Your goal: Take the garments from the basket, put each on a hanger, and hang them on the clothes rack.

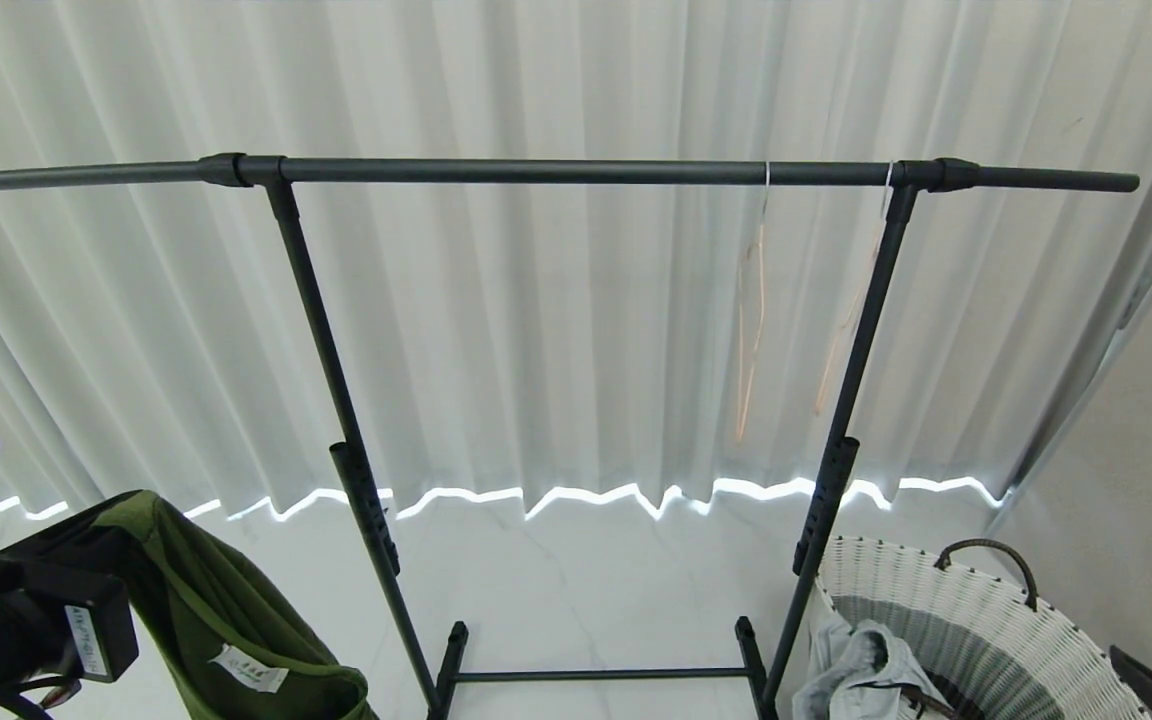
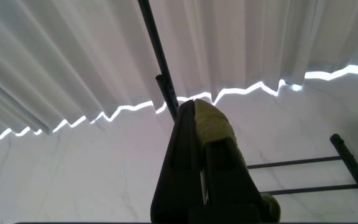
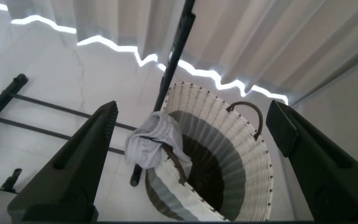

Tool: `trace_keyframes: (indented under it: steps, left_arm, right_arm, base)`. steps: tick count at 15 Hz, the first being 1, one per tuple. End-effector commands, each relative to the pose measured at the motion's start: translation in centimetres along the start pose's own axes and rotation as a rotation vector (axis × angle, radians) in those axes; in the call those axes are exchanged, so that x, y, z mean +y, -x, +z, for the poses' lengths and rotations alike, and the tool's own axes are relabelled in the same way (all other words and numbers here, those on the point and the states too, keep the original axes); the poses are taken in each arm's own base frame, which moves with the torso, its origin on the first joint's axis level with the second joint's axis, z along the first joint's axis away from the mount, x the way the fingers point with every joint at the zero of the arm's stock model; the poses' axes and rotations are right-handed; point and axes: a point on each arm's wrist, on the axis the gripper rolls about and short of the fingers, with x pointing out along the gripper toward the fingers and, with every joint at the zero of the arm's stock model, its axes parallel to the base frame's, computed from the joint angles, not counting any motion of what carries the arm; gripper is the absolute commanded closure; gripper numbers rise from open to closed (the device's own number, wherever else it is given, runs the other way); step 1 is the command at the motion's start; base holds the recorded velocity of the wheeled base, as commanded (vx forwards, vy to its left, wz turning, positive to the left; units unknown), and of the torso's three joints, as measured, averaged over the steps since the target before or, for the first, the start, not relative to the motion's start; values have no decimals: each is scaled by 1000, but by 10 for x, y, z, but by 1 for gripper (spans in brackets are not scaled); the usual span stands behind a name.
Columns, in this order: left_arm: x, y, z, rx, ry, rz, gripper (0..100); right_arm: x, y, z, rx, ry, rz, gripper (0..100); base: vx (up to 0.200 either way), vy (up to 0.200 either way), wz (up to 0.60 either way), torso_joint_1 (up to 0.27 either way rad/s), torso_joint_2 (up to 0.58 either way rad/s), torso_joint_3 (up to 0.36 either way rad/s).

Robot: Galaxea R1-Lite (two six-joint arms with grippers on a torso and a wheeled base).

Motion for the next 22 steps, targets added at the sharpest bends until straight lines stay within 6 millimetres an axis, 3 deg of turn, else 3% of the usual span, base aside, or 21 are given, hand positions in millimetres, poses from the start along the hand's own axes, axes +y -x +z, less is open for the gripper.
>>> trace_keyframes:
  steps: [1,15,22]
  left_arm:
    - [0,-1,-1,4,-2,0,100]
    - [-1,-1,-2,8,-4,-2,100]
    - [-2,-1,-5,19,-11,-4,100]
  right_arm:
    - [0,0,0,-1,1,3,0]
    - [3,2,-2,-14,19,36,0]
    - [0,-9,6,32,17,42,0]
  base:
    - [0,0,0,217,-515,-295]
    - [0,0,0,249,-553,-307]
    - [0,0,0,140,-287,-152]
